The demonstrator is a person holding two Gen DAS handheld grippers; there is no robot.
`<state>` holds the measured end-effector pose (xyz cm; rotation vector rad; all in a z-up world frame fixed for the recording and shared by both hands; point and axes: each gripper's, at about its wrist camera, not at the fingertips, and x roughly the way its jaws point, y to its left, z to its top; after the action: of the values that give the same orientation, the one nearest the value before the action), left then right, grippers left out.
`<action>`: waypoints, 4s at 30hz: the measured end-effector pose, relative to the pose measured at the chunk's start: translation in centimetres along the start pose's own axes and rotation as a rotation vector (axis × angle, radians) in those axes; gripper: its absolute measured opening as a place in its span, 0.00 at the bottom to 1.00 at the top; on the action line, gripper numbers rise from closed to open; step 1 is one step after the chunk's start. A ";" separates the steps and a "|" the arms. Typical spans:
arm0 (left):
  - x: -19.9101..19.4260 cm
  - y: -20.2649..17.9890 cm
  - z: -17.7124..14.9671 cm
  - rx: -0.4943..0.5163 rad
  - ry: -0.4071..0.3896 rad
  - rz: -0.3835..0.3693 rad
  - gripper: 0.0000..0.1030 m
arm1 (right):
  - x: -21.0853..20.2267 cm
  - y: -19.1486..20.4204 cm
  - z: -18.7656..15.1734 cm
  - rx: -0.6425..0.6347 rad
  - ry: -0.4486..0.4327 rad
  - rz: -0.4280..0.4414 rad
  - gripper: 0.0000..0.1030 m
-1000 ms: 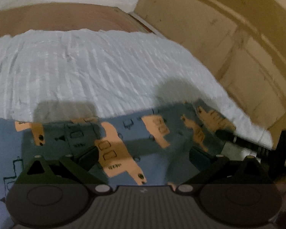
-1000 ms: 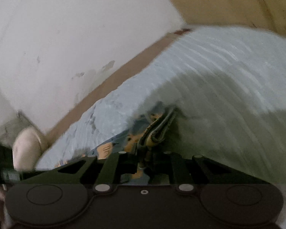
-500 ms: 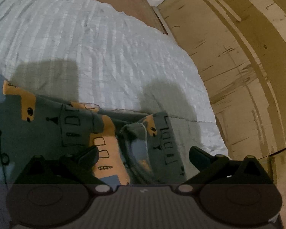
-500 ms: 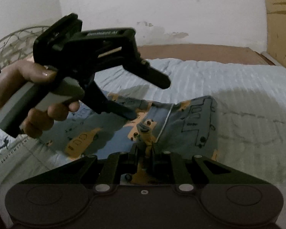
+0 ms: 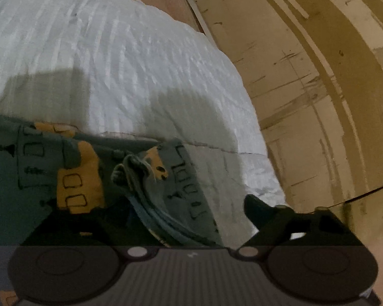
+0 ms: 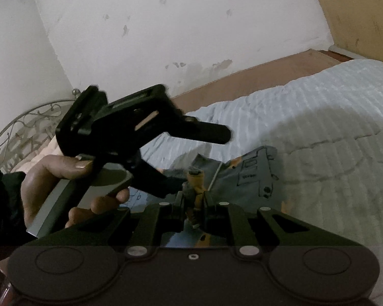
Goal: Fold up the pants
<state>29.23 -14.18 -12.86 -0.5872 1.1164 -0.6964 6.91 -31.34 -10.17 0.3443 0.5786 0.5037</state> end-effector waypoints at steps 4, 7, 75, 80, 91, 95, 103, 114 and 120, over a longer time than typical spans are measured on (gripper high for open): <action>-0.4 0.3 0.1 0.023 -0.019 0.046 0.61 | 0.4 0.6 0.0 -0.027 0.017 -0.011 0.15; -0.8 1.1 0.0 0.019 -0.023 0.060 0.38 | 1.0 1.1 0.1 -0.045 0.036 -0.014 0.15; -14.6 7.8 -8.3 0.230 -0.199 0.439 0.69 | 13.6 -0.8 5.9 -0.338 0.124 -0.283 0.84; -14.7 8.1 -8.4 0.241 -0.196 0.438 0.69 | 12.8 -2.8 5.8 -0.293 0.101 -0.385 0.84; -17.2 8.3 -9.8 0.185 -0.243 0.403 0.84 | 8.2 -1.5 1.6 -0.363 0.195 -0.303 0.94; -20.4 9.4 -12.3 0.133 -0.282 0.405 0.91 | 6.2 -1.2 2.4 -0.293 0.161 -0.259 0.95; -29.2 14.3 -18.0 -0.043 -0.394 0.482 0.99 | 6.4 4.4 3.2 -0.311 0.183 -0.064 0.99; -32.7 21.6 -17.0 -0.233 -0.547 0.331 0.99 | 10.6 15.1 3.8 -0.477 0.229 0.101 0.99; -32.4 24.6 -15.9 -0.310 -0.636 0.227 0.99 | 12.8 19.8 4.9 -0.544 0.243 0.132 0.99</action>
<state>10.46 25.05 -16.74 -0.8557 0.6749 -0.1114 12.08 -8.90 -3.03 -0.2015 0.6296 0.8117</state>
